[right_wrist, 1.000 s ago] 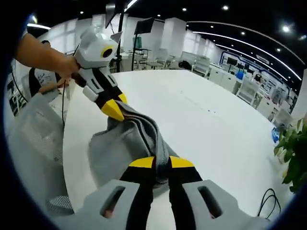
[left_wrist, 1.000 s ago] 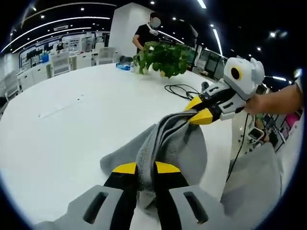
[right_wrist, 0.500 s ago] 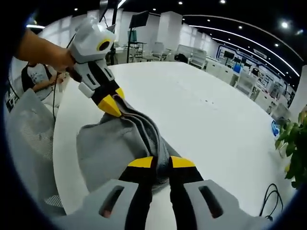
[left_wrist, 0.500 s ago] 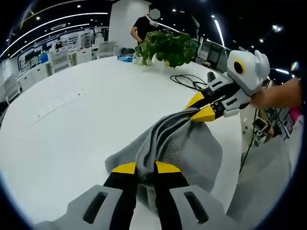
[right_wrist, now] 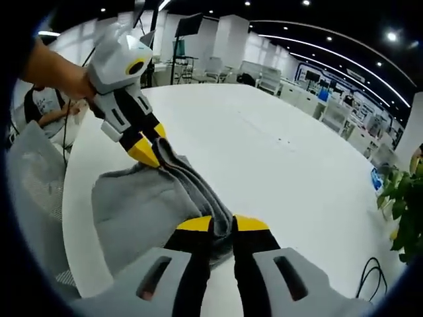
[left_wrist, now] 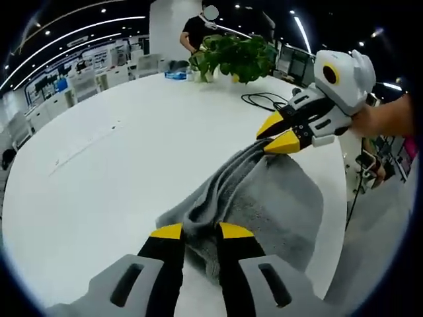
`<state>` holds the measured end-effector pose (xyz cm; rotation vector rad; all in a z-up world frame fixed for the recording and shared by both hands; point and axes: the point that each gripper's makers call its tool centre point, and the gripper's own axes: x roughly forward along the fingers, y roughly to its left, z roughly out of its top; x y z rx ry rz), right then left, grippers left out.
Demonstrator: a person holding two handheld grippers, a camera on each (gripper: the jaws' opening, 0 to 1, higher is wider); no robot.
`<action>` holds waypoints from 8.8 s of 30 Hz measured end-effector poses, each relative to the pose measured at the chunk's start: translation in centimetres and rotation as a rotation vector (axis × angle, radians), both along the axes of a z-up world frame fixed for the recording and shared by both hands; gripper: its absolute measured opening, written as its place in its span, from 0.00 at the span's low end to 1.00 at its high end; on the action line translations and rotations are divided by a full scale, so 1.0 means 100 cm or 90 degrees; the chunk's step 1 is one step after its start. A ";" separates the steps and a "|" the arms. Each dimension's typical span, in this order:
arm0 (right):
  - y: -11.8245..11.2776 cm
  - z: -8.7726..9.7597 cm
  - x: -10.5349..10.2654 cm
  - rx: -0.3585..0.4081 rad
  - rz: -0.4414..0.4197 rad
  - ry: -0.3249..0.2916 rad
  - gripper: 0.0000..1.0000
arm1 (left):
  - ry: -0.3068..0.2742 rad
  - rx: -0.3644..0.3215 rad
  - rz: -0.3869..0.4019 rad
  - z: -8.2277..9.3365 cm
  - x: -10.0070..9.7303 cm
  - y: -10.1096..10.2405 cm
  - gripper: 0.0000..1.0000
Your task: Fold the towel on the table until its edges align and the towel forms a compact rectangular stack.
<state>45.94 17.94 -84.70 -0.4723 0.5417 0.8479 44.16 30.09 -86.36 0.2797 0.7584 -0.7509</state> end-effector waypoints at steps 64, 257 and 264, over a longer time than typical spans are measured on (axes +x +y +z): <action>0.009 -0.037 -0.030 0.060 0.004 0.137 0.47 | -0.053 0.043 -0.007 -0.018 0.009 -0.004 0.41; -0.019 0.005 -0.011 0.136 -0.153 0.019 0.99 | -0.146 0.058 0.076 0.028 0.000 0.042 1.00; -0.022 0.006 -0.024 0.135 -0.160 0.020 0.99 | -0.154 0.048 0.072 0.032 -0.012 0.045 0.99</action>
